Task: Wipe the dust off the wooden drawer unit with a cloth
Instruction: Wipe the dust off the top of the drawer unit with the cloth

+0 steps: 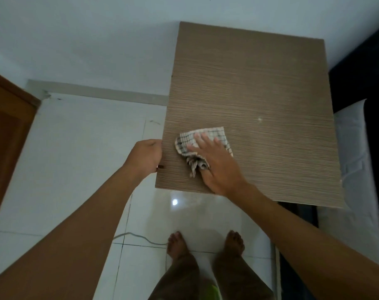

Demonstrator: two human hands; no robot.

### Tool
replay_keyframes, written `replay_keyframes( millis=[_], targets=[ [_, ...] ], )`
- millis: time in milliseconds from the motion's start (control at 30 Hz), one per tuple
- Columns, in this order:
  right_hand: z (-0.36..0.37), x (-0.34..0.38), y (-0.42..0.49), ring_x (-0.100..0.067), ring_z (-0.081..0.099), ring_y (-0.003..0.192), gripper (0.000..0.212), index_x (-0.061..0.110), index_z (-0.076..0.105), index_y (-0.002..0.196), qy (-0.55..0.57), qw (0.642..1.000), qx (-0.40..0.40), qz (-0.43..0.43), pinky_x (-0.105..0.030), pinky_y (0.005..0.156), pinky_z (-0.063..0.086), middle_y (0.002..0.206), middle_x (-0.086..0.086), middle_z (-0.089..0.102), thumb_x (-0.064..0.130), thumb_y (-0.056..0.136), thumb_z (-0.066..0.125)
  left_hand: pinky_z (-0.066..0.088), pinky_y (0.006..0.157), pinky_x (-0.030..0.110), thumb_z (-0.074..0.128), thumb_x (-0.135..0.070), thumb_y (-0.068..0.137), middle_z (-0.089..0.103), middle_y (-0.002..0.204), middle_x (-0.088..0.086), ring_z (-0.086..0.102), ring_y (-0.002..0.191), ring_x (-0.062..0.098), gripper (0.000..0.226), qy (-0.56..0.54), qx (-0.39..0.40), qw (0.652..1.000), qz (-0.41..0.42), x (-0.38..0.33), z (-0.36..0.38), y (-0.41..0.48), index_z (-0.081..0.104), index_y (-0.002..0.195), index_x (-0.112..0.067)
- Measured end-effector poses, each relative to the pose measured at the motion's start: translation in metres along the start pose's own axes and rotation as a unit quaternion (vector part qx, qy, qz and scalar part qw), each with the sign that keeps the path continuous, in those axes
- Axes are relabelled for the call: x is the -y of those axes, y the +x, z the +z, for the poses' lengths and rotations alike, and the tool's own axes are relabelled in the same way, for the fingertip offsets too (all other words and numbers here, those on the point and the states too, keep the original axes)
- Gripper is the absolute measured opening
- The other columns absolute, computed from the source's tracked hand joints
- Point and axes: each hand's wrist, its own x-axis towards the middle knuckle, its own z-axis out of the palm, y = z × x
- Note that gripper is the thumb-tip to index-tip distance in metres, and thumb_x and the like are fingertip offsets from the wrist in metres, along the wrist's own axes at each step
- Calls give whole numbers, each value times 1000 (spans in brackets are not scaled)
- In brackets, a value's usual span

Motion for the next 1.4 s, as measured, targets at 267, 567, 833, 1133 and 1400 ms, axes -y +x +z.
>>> replay_keyframes(
  millis=[267,567,833,1133,1400],
  targets=[
    [0,48,-79,-17,63,116,35,22,66,113,319,942,105,6,-46,94,52,121,-3,68,20,86,44,58,68,30,47,-26,100,72,98,9,71,89,24,31,14,16,999,30,8,-8,0,70,86,-12],
    [-80,44,82,-14,58,68,27,22,64,105,108,950,-246,161,-28,55,35,77,4,63,19,93,40,55,71,30,35,-26,104,67,90,4,67,81,20,31,-57,46,997,-17,2,-9,1,62,100,-12],
    [-36,43,105,-33,9,148,50,15,34,149,-17,994,-13,110,-49,119,5,160,-12,23,11,100,41,52,84,36,25,-34,105,64,108,8,64,87,20,42,-94,76,991,-53,6,-15,2,60,114,-12],
    [28,45,-31,-23,31,144,48,19,63,123,-22,992,85,-88,-52,120,14,146,-8,49,22,79,45,58,74,34,44,-27,101,72,94,6,70,85,21,30,-92,42,994,-45,29,-13,4,68,101,-10],
    [13,64,-91,-16,69,92,34,16,71,102,180,981,69,19,-38,83,55,101,1,74,20,80,46,42,59,12,68,-28,89,66,85,-1,61,75,9,31,94,-80,984,126,45,17,-10,69,117,-15]
  ],
)
